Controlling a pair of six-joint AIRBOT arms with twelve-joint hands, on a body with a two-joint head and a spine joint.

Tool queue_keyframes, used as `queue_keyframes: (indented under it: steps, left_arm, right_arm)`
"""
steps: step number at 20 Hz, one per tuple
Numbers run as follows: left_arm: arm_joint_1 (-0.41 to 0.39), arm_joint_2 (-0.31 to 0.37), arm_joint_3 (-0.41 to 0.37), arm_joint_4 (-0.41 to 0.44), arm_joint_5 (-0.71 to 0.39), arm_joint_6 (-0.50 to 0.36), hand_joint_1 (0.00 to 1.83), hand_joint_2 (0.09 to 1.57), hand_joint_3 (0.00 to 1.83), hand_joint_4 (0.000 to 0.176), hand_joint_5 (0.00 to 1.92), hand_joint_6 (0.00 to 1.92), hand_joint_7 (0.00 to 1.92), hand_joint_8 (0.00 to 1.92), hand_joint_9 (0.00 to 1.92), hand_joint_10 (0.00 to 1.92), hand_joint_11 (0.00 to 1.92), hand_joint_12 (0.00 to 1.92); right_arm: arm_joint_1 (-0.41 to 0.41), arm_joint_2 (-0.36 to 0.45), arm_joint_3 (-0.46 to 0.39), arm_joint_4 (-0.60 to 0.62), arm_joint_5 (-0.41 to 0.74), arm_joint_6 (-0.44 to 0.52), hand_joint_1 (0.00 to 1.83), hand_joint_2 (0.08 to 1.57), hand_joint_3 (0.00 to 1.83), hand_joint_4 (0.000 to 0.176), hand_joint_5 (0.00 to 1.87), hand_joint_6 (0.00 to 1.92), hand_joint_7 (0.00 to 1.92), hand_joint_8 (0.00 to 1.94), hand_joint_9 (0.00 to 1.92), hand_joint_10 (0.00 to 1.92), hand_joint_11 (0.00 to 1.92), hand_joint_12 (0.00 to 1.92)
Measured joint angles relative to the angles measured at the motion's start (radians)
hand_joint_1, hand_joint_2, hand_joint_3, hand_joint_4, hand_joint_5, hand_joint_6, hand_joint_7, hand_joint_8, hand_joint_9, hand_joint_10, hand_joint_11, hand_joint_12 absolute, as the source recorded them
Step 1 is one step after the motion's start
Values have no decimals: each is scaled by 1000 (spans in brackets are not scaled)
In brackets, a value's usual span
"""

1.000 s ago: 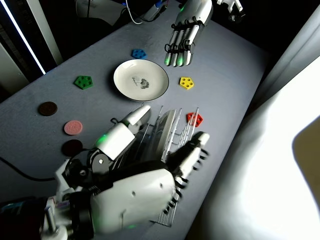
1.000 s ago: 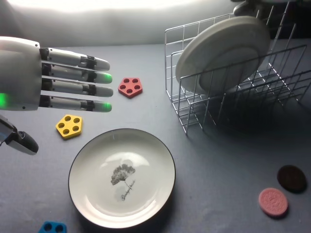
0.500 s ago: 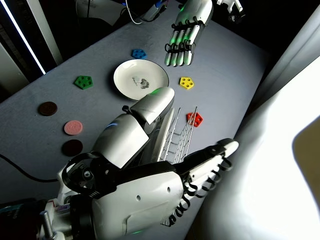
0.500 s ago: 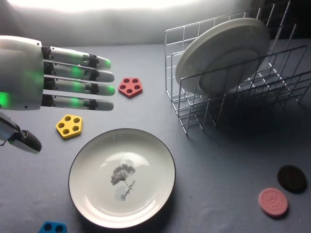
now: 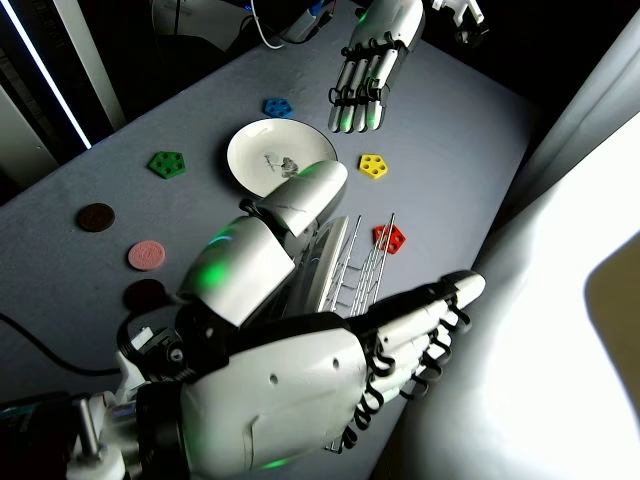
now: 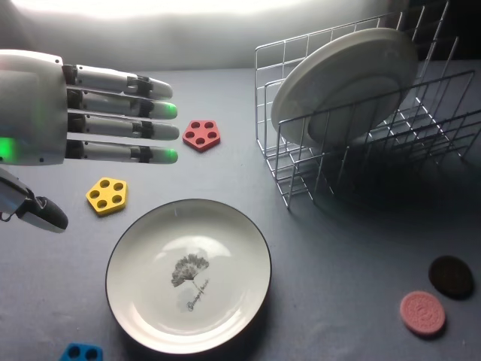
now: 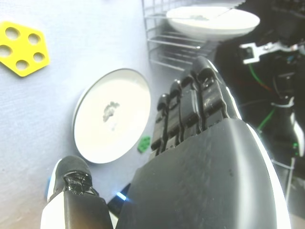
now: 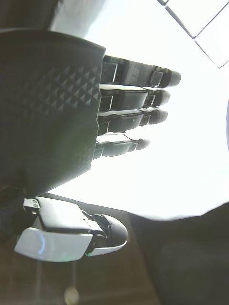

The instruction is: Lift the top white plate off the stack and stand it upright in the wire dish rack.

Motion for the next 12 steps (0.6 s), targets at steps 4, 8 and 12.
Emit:
queue_keyframes:
  steps: [4,8,12]
  left_arm:
    - [0,3,0,-11,-2,21,198,964,0,0,76,2,105,3,107,2,2,371]
    - [3,4,0,-17,0,26,274,941,0,0,119,11,145,10,134,8,27,393]
    - [6,4,0,-18,2,26,209,972,5,0,62,0,76,0,63,1,0,303]
  right_arm:
    - [0,5,-1,-16,85,-79,255,927,5,150,122,6,132,0,117,3,137,52]
    - [0,5,2,-36,178,-207,254,920,0,160,122,2,152,7,112,1,130,50]
    - [-4,7,2,-40,190,-266,276,912,0,155,154,8,174,8,134,6,136,52]
